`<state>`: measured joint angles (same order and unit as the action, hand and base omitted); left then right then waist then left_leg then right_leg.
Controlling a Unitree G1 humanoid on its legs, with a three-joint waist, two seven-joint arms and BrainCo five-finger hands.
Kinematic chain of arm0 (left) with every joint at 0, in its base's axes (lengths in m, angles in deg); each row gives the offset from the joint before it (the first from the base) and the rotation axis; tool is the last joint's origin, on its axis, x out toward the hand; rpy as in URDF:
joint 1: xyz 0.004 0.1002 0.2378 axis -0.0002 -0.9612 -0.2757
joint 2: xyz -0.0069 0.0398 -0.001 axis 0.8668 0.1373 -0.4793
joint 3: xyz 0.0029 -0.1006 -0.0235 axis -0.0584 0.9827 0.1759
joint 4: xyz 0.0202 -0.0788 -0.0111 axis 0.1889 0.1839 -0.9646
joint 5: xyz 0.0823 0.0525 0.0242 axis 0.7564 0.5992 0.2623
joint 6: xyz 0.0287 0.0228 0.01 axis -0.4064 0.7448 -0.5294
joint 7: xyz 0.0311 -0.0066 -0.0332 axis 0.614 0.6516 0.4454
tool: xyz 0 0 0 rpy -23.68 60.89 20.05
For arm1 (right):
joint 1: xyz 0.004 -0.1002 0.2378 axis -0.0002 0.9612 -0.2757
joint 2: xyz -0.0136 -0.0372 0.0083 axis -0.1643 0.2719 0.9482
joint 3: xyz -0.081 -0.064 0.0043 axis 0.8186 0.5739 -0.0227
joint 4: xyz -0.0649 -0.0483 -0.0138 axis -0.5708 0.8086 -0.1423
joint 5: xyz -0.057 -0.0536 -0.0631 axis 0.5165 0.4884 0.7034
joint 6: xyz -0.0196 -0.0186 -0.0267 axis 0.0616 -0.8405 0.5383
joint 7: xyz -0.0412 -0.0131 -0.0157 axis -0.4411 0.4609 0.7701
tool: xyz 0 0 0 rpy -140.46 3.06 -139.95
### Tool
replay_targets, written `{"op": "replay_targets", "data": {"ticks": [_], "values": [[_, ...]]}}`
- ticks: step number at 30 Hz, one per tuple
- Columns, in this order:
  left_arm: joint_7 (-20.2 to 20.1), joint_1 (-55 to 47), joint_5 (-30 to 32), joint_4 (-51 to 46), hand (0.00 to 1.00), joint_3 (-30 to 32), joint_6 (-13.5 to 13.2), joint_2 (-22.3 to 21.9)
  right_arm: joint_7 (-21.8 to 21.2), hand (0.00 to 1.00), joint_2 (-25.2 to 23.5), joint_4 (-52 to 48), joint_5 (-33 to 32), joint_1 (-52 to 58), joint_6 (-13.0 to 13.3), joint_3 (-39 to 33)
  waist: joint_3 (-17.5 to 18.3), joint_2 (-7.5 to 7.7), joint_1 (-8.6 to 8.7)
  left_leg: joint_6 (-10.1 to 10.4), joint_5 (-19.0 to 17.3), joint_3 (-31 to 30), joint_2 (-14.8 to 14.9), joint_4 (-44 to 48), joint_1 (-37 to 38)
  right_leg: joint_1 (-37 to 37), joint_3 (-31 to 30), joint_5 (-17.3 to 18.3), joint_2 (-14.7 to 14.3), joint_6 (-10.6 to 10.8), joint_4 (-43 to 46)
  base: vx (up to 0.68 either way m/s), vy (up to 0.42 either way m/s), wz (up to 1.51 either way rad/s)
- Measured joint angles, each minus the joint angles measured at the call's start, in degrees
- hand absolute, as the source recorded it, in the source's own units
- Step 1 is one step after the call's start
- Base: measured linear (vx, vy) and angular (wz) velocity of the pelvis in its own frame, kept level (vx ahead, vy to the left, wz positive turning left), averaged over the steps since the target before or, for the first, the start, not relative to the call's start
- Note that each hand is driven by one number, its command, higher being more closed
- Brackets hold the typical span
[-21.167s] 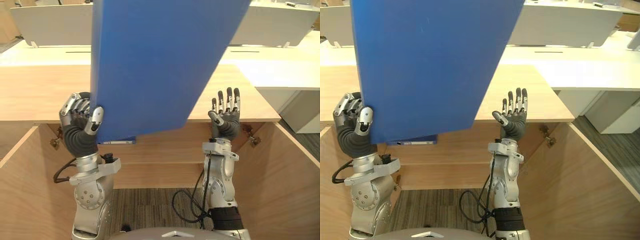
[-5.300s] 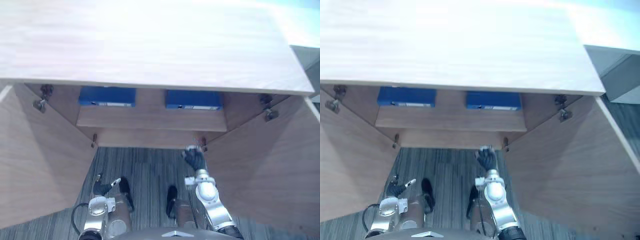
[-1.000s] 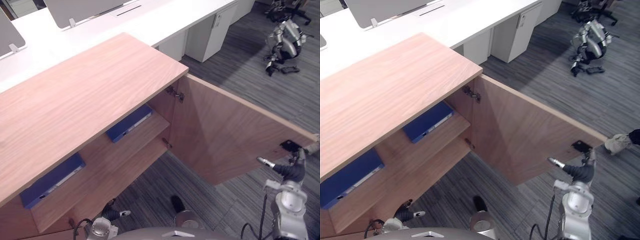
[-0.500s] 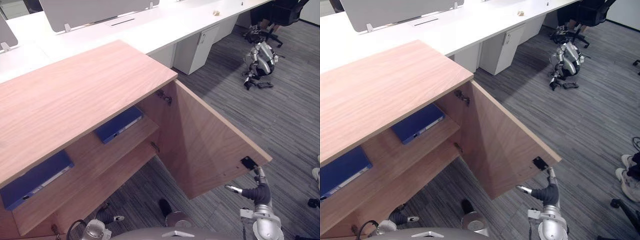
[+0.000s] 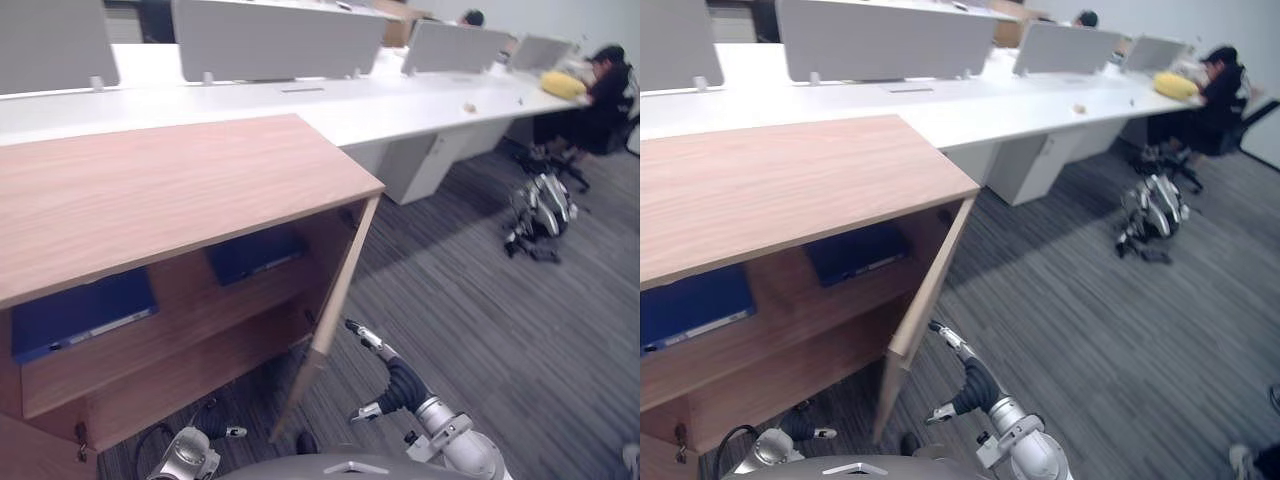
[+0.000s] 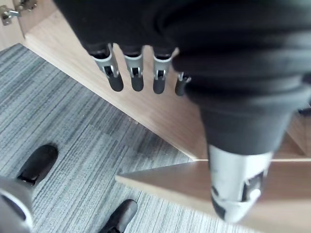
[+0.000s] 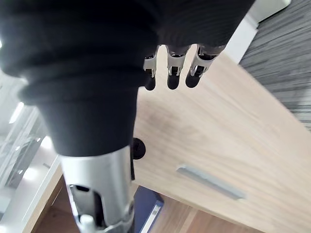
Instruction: Walk over to the cabinet, pick up the folder, carry it to the office cabinet, place the folder inside the office cabinet, then close the office cabinet door
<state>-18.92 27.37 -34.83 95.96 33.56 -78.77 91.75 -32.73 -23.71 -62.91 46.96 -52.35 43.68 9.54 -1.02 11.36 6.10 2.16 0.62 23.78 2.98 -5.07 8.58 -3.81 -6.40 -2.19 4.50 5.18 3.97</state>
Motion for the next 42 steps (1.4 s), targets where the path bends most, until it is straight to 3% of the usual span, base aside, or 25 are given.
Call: {"op": "replay_targets", "data": {"ticks": [3, 10, 16, 25, 42], "values": [[0.0, -0.4, 0.0, 0.0, 0.0, -0.9, 0.1, 1.2, 0.1, 0.0, -3.0, 2.6, 0.0, -2.6, 0.0, 0.2, 0.4, 0.85, -0.3, -0.4, 0.1, -1.9, -0.9, 0.0, -0.9, 0.9, 1.1, 0.4, 0.7, 0.6, -0.8, 0.03, 0.023, 0.44], [0.3, 0.3, -0.1, -0.1, 0.0, -0.8, 0.1, 1.0, 0.3, 0.0, -6.6, 12.9, 0.0, -10.1, -0.9, 0.6, 0.3, -0.46, -2.68, -2.2, -0.5, -4.8, -3.4, 0.0, -2.8, 1.1, 2.8, 0.2, 3.1, 0.3, -1.6, 0.05, 0.043, 0.26], [0.9, 0.0, -1.2, -0.2, 0.0, 1.0, 0.3, 0.8, 2.8, 0.0, -7.3, 22.1, 0.1, -18.8, -2.2, -0.3, -0.8, -3.02, -3.61, -3.5, -0.4, -7.2, -4.5, 0.0, -4.0, 1.8, 5.2, 0.5, 4.1, 0.4, -2.7, 0.06, 0.021, 0.19], [1.3, -1.3, -2.8, -0.5, 0.0, 4.4, 0.6, -0.5, 5.2, 0.0, -7.8, 30.1, 0.7, -25.0, -2.9, -3.0, -2.8, -6.4, -5.02, -3.6, -0.2, -9.9, -3.9, 0.0, -4.6, 2.7, 7.6, 1.1, 3.7, 0.9, -3.0, 0.03, -0.03, 0.15], [2.5, -2.7, -4.5, -0.5, 0.0, 6.9, 1.1, -2.1, 6.6, 0.0, -17.0, 59.9, 1.9, -24.5, -5.3, -10.0, -3.5, -7.73, -5.56, -3.2, 0.3, -13.0, -3.4, 0.0, -4.5, 4.3, 10.6, 1.6, 3.4, 1.0, -3.7, -0.01, -0.026, 0.08]]}}
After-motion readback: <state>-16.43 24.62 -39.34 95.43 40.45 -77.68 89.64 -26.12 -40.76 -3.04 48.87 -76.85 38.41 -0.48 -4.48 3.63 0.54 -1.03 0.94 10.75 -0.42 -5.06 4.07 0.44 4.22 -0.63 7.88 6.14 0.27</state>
